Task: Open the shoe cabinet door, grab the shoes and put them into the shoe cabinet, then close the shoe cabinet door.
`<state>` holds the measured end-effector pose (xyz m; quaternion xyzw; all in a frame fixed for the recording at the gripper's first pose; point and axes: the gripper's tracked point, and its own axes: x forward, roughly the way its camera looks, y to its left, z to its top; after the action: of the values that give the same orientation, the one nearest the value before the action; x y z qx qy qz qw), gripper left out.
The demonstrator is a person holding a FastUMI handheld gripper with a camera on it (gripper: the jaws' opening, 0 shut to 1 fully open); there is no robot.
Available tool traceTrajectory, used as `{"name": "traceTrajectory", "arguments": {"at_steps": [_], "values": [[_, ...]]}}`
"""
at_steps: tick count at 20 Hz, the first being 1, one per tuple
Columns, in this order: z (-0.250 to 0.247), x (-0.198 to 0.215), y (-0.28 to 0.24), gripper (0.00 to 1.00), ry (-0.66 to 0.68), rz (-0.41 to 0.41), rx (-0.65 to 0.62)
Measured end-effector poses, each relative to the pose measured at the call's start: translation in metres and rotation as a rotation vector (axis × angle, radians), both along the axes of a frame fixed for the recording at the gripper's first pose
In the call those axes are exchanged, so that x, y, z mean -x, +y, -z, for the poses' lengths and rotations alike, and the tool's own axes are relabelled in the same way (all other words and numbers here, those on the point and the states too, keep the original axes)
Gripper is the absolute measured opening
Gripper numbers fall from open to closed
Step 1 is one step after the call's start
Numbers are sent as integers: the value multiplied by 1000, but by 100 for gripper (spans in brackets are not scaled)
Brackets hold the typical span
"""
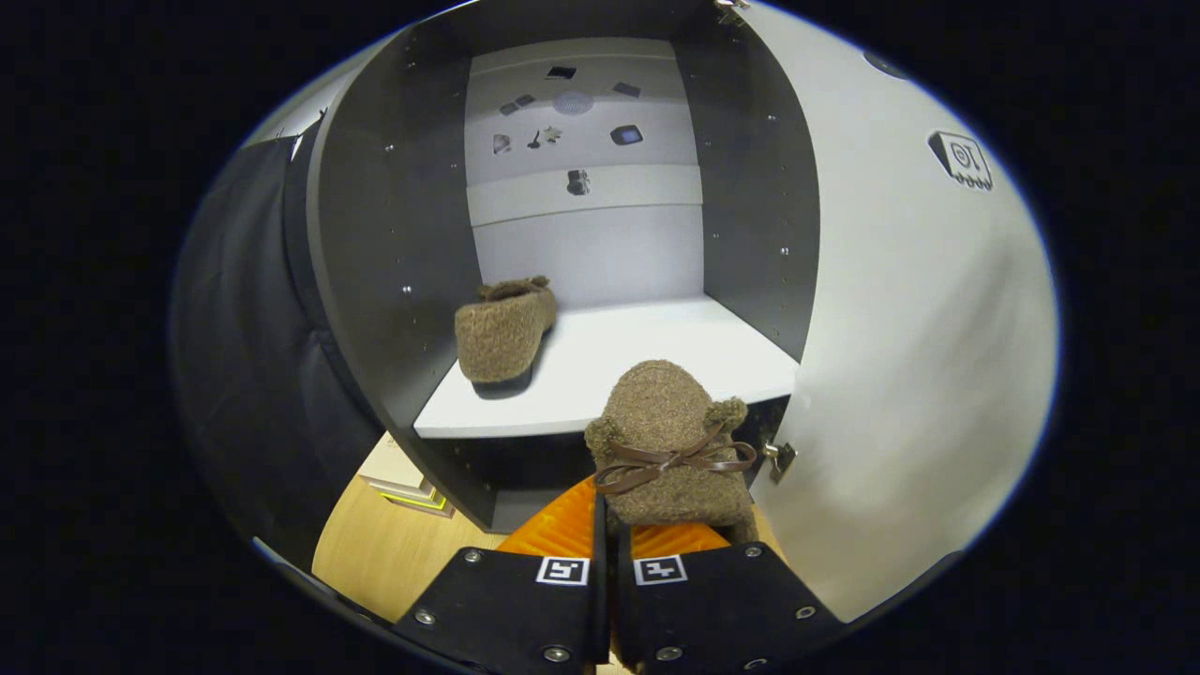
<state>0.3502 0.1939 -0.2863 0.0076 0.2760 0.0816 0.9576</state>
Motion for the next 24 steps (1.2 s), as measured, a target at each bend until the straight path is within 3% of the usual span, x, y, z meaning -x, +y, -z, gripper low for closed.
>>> {"name": "traceTrajectory", "arguments": {"at_steps": [10,24], "values": [[-22,-78,18,3,-17,-51,104],[-9,-204,31,3,23,-92,76]]}}
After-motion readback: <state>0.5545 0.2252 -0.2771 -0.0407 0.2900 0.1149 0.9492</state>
